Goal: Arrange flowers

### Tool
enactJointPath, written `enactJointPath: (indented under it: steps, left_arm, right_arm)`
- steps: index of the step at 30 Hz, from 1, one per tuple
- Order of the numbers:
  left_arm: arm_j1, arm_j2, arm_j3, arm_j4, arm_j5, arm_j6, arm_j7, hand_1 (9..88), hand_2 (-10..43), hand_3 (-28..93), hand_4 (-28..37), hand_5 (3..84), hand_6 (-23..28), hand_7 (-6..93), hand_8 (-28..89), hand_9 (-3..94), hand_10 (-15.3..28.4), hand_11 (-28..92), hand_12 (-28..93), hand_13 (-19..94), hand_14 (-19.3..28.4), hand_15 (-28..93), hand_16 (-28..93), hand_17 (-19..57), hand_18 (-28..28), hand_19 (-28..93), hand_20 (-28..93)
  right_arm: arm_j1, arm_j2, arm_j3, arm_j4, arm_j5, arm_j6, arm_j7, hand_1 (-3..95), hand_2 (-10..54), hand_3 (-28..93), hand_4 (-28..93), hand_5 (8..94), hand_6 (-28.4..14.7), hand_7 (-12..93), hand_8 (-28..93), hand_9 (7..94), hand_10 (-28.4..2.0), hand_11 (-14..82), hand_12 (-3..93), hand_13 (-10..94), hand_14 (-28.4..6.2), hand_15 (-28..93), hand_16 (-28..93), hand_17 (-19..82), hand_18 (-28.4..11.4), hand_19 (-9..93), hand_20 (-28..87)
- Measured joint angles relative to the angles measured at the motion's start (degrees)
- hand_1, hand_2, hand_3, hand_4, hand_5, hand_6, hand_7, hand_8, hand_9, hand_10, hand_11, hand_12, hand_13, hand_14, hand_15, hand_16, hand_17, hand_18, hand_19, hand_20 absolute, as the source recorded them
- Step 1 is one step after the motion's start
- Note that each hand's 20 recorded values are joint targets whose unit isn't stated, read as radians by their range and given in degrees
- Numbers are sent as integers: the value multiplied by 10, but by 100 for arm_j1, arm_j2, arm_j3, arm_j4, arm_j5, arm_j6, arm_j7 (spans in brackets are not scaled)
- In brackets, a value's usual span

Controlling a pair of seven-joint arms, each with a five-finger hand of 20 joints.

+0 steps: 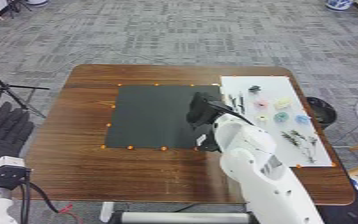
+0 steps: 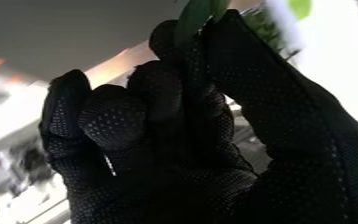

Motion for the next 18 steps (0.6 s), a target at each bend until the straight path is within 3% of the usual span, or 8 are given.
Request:
enactJointPath:
  steps: [5,11,18]
  left_arm:
    - [-20,64,85,3,-26,-4,3,253,178,630,-283,399,75,67,-87,345,142,172,60,259,120,193,-62,-69,113,339,49]
    - [-97,164,194,69,-128,3,32,256,180,621,-283,401,77,68,-87,347,142,179,58,260,119,198,-64,-69,113,341,47]
    - [-123,227,210,63,-161,11,111,255,182,611,-283,400,76,68,-88,347,142,181,56,259,120,201,-66,-70,114,345,45]
  right_arm:
    - [508,-462,-508,551,9,-6,-92,491,-95,703,-89,717,-40,562,203,718,-127,517,612,646,-175,736,496,323,-281,801,428]
    - [748,-1111,-821,1252,-751,34,-164,493,-95,704,-100,716,-37,563,200,722,-126,516,608,648,-173,736,492,323,-281,803,425]
    - [738,-1735,-823,1753,-1057,-96,-215,502,-95,701,-122,717,-35,561,197,723,-130,517,608,651,-172,736,488,327,-279,805,422]
